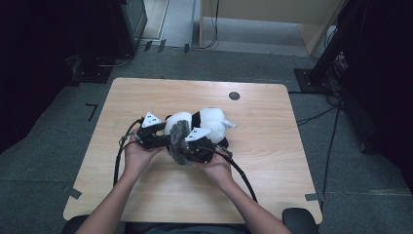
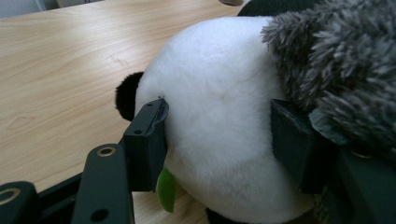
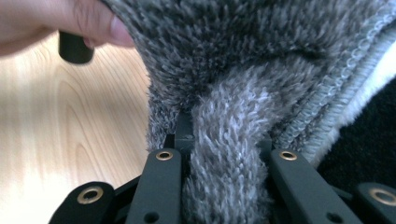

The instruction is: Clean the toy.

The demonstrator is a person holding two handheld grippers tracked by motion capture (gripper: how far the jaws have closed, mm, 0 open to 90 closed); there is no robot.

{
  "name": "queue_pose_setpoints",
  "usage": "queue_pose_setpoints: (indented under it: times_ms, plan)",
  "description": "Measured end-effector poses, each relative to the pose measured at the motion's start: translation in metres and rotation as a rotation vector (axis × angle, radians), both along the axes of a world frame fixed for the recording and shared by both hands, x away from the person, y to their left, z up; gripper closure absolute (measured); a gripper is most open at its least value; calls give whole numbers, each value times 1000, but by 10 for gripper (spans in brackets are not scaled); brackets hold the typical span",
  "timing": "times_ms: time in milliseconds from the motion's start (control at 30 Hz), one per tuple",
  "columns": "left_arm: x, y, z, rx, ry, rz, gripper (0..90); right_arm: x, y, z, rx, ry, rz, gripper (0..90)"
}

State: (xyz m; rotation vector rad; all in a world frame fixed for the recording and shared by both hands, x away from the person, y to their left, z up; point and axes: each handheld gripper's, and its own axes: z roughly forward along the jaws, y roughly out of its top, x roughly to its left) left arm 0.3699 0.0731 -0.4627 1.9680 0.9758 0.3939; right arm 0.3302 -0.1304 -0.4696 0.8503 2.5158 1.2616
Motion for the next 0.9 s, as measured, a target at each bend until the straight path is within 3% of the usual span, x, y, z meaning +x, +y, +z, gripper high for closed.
queue_pose_setpoints:
  times_ms: [100, 200, 300, 433, 533, 633, 733, 900]
  plan:
    - [0, 1, 0, 1, 2, -10, 387, -3, -3, 1, 5, 22, 2, 740]
    - [1, 2, 0, -8, 4, -12, 388, -8, -4, 1, -28, 65, 39, 742]
    - [2, 3, 0, -20, 13, -14, 389, -14, -3, -1, -90, 145, 125, 744]
    - [2, 2, 1, -26, 14, -8, 389, -20, 4, -2, -150, 198, 230, 749]
    - [2, 2, 1, -23, 15, -9, 390, -23, 14, -7, -189, 195, 273, 747]
    - [1, 1, 2, -21, 14, -7, 392, -18, 20, -7, -181, 179, 250, 742]
    - [1, 1, 2, -15, 10, -9, 393, -9, 21, -5, -183, 148, 190, 740]
    - [1, 0, 2, -1, 5, -10, 393, 5, 2, -5, -163, 178, 109, 740]
